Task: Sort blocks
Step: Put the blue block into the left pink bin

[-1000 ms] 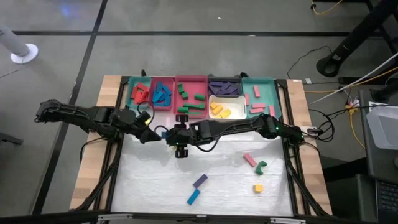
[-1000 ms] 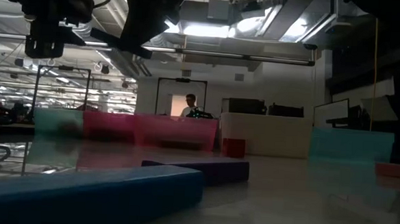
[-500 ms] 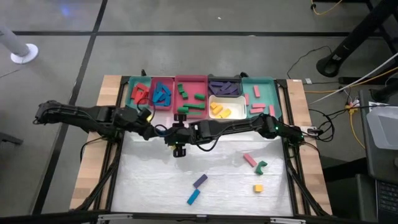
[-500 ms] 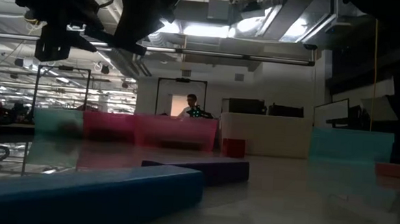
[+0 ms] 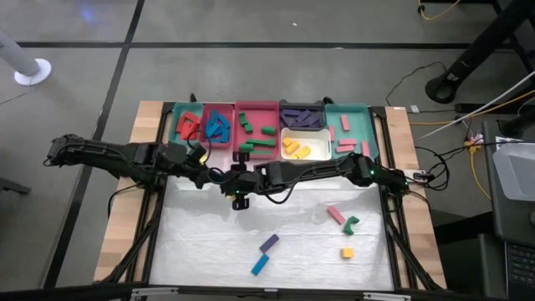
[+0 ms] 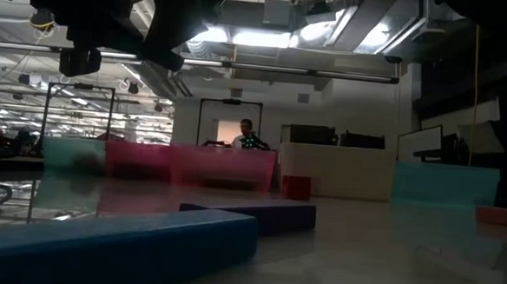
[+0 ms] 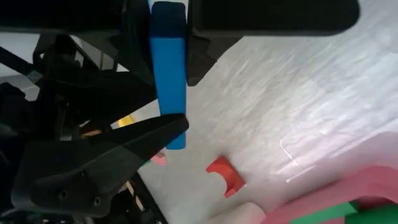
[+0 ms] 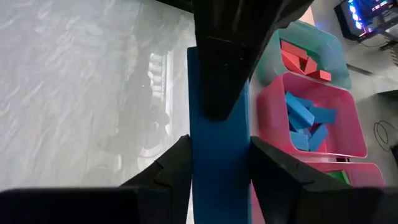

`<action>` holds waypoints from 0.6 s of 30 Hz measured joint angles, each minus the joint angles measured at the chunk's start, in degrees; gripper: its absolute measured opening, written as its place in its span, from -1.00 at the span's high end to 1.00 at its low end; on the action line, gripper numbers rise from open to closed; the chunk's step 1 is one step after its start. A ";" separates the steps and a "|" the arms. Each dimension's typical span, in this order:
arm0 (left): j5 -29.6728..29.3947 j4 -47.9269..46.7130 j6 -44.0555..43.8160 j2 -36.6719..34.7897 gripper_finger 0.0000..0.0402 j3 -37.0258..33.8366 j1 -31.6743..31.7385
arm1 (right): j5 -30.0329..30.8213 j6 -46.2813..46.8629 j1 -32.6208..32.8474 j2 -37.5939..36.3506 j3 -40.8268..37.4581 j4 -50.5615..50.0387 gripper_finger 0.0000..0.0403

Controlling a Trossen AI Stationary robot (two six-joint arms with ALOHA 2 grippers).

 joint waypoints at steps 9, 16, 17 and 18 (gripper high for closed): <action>-6.62 -8.08 6.33 0.02 0.80 -0.11 6.33 | 0.90 3.72 0.12 -0.08 0.11 0.42 -0.13; -23.10 -10.11 12.09 0.07 0.80 -0.11 13.63 | -4.23 14.85 0.04 -0.44 0.11 -4.92 -0.35; -26.28 -9.92 13.23 0.07 0.80 -0.11 14.71 | -7.39 17.19 0.05 -0.44 0.11 -6.45 -0.36; -29.14 -9.97 14.50 0.11 0.78 -0.11 15.75 | -10.78 18.97 0.07 -0.44 0.11 -7.95 -0.36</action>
